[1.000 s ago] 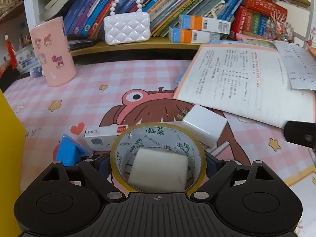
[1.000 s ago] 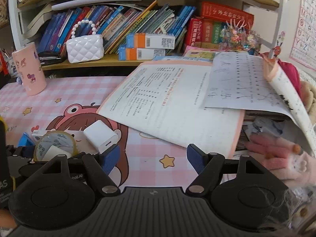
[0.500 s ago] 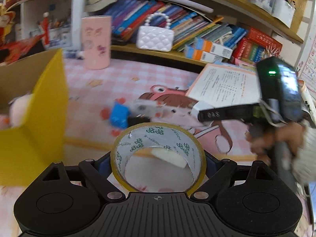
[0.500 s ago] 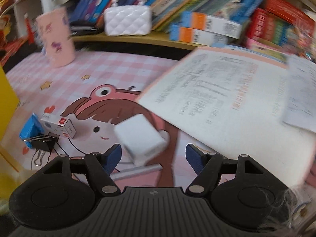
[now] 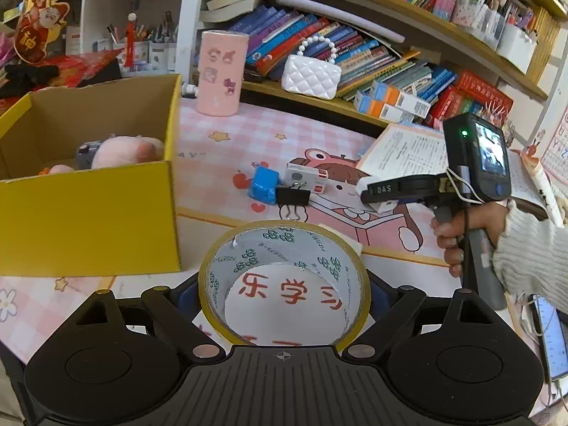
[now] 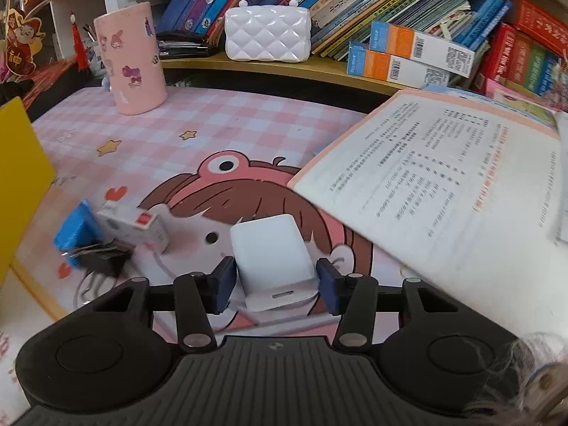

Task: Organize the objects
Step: 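Grasp the white charger block with the right tool, then carry the tape roll with the left tool while the right carries the charger over the box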

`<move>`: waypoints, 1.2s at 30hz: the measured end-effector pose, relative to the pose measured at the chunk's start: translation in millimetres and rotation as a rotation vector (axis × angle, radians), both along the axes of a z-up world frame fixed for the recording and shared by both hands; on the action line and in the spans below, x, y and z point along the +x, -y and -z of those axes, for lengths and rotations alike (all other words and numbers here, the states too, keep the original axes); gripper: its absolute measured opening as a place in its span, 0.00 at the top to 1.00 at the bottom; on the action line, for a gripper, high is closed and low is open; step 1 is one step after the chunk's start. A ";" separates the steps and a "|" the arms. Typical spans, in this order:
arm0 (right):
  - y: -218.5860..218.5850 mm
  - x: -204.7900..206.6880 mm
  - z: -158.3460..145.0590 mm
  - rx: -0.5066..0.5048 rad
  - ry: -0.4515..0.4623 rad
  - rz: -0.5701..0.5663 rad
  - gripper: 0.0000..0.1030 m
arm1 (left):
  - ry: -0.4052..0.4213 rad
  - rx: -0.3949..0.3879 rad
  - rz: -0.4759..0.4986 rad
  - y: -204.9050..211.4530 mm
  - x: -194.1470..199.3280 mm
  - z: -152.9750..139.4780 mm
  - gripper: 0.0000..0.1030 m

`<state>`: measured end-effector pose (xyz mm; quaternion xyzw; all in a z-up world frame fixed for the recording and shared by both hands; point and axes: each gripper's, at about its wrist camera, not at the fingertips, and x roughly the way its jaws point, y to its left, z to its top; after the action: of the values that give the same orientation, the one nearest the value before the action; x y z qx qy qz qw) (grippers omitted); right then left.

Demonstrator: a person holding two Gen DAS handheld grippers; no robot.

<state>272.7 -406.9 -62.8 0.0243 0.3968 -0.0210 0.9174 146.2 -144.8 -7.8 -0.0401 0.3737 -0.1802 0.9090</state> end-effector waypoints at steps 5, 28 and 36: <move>-15.5 -31.7 -15.0 -0.012 0.026 0.023 0.56 | 0.025 -0.025 0.004 -15.0 -11.7 -2.2 0.13; -206.7 -200.7 -71.2 0.061 0.033 -0.164 0.56 | 0.055 -0.009 -0.160 -145.5 -93.8 -3.8 0.13; -274.7 -239.3 -58.4 0.028 0.013 -0.264 0.56 | 0.064 0.014 -0.228 -192.4 -126.5 -4.7 0.13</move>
<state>33.4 -132.2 -4.4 -0.0151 0.3907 0.1057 0.9143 19.6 47.6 -3.1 -0.0702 0.3386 -0.0743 0.9354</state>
